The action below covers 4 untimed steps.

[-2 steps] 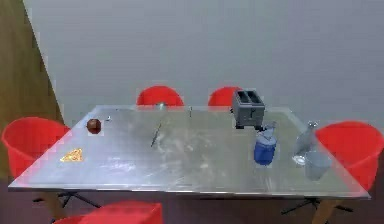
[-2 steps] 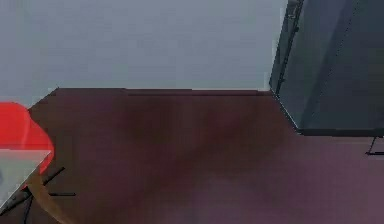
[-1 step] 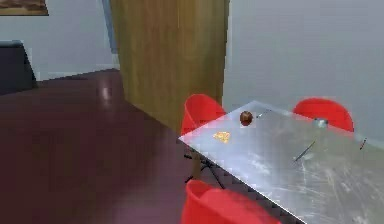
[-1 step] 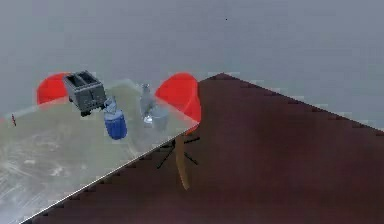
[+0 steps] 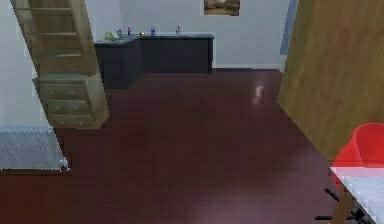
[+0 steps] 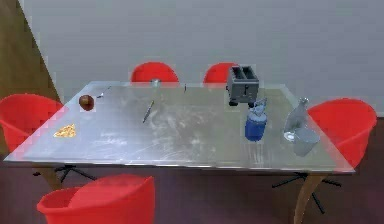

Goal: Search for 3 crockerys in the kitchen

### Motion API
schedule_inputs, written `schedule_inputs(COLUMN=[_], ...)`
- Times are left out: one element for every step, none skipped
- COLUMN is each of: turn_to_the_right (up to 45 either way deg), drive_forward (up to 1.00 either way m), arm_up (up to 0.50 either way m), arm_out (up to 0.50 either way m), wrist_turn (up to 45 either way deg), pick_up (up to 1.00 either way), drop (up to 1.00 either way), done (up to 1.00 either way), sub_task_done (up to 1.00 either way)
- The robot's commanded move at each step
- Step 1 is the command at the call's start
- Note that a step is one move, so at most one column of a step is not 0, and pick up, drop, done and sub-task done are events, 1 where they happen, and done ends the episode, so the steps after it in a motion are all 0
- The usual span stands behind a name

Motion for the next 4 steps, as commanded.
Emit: schedule_inputs(turn_to_the_right=[-12.0, 0.0, 0.0, -3.0], drive_forward=[0.0, 1.0, 1.0, 0.0], arm_up=[0.0, 0.0, 0.0, 0.0], arm_out=[0.0, 0.0, 0.0, 0.0], wrist_turn=[0.0, 0.0, 0.0, 0.0], pick_up=[0.0, 0.0, 0.0, 0.0], drop=[0.0, 0.0, 0.0, 0.0], done=[0.0, 0.0, 0.0, 0.0], sub_task_done=[0.0, 0.0, 0.0, 0.0])
